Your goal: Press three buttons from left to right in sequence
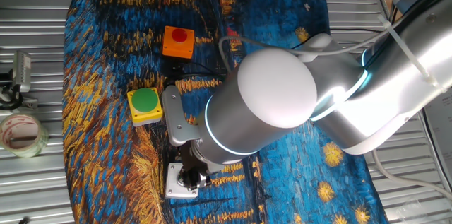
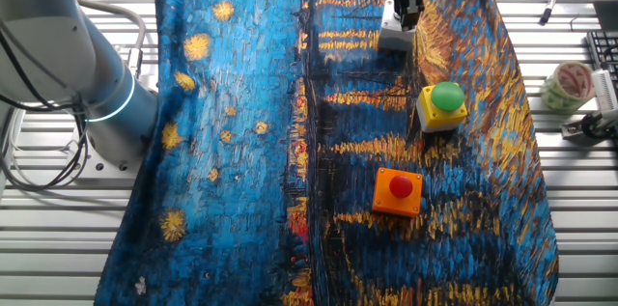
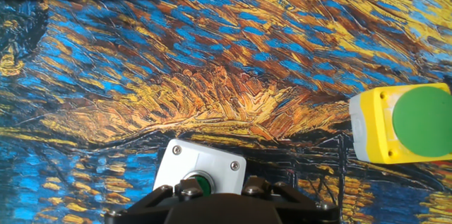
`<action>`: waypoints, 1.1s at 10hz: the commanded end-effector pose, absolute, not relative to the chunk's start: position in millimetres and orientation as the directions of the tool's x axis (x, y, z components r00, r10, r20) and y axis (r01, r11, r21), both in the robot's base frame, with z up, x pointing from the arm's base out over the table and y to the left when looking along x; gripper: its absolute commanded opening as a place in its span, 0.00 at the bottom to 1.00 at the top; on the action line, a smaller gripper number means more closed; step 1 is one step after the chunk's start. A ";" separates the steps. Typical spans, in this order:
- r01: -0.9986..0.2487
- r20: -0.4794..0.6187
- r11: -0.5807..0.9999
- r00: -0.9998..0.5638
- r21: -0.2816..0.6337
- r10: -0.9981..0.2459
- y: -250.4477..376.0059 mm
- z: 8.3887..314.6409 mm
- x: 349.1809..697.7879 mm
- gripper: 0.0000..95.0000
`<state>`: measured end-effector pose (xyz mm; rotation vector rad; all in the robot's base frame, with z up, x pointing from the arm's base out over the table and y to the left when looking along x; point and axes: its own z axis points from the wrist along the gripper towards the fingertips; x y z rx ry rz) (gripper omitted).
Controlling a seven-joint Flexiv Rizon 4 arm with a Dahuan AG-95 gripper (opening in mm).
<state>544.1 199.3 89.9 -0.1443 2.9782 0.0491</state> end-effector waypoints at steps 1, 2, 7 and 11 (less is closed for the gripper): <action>-0.096 -0.164 0.995 -0.982 0.022 -0.091 198.4 88.7 543.9 0.40; -0.093 -0.165 0.995 -0.982 0.027 -0.087 198.4 88.5 543.9 0.40; -0.088 -0.184 0.996 -0.980 0.027 -0.082 198.9 80.5 543.1 0.40; -0.091 -0.202 0.995 -0.976 0.031 -0.083 199.1 78.6 542.9 0.40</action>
